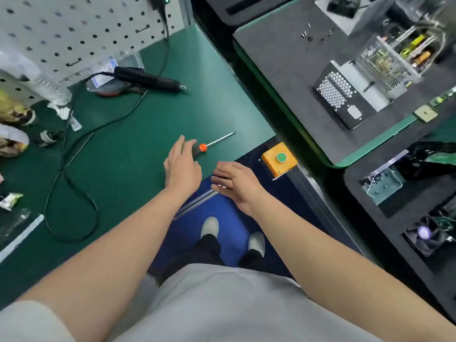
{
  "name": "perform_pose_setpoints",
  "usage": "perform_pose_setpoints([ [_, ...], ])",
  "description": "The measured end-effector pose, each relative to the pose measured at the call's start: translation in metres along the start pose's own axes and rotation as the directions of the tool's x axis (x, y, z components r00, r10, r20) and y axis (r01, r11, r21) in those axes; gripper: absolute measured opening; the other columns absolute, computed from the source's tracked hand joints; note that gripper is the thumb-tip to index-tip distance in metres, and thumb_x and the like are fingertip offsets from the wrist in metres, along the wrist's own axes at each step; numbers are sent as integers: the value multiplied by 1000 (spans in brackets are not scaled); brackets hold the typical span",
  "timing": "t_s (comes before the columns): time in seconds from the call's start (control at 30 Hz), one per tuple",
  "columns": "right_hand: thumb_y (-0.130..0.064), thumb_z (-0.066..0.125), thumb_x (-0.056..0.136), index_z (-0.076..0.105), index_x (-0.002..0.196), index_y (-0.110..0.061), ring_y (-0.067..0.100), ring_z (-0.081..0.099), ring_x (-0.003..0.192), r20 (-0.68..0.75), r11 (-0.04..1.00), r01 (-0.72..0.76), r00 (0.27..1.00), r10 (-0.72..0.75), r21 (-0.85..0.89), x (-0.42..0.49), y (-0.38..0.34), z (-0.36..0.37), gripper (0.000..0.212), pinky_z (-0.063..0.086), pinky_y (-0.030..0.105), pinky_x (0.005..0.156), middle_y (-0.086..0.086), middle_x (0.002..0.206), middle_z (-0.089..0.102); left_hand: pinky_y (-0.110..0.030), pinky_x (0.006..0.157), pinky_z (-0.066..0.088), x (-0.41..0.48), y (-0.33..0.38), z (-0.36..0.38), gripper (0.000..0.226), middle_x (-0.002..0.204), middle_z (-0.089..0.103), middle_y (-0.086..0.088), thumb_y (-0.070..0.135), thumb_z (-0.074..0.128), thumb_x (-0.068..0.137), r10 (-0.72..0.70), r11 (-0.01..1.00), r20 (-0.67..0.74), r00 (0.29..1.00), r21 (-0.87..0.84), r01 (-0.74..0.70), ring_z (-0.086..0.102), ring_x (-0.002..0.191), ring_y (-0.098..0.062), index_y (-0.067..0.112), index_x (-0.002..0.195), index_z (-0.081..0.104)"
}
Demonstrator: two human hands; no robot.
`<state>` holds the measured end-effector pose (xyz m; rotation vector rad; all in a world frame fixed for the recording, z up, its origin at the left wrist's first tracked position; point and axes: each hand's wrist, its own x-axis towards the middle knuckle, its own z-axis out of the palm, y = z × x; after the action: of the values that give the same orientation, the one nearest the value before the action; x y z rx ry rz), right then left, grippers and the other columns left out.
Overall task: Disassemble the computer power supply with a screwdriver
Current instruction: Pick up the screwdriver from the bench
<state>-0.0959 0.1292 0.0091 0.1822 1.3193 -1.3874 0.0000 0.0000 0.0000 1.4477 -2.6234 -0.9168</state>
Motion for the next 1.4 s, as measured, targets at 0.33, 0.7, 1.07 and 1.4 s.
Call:
perform_pose_setpoints([
  [0.33,-23,73,92,64,125,-19,24,68,112,-178,988,-35,982,62,151,38,7,30,35,64,43,83,10,123,64,-48,98,46,51,-17,1,33,122,53,-10,28,68,98,100,987,229,968,99,-126,54,115,-35,21,126,54],
  [0.7,-43,63,93,72,103,-27,29,76,96,-241,990,125,961,-136,-61,5,-3,8,20,64,51,81,12,107,73,-51,80,63,25,34,-1,32,81,72,-1,39,75,76,55,891,403,914,-432,137,77,77,-19,28,102,61],
  [1.07,-37,53,104,63,114,-15,25,63,69,-527,939,342,792,-308,-34,-113,-7,-96,27,52,33,56,7,90,67,-34,55,58,-47,166,49,13,73,70,5,39,58,97,505,803,480,717,-566,-187,70,68,-15,37,84,63],
  [1.4,-41,55,95,67,110,-19,25,67,68,-714,824,560,610,-342,84,-247,46,-214,29,57,37,59,5,90,74,-27,67,60,-189,281,126,13,82,72,10,35,64,101,715,690,516,471,-628,-360,71,75,-12,35,90,70],
])
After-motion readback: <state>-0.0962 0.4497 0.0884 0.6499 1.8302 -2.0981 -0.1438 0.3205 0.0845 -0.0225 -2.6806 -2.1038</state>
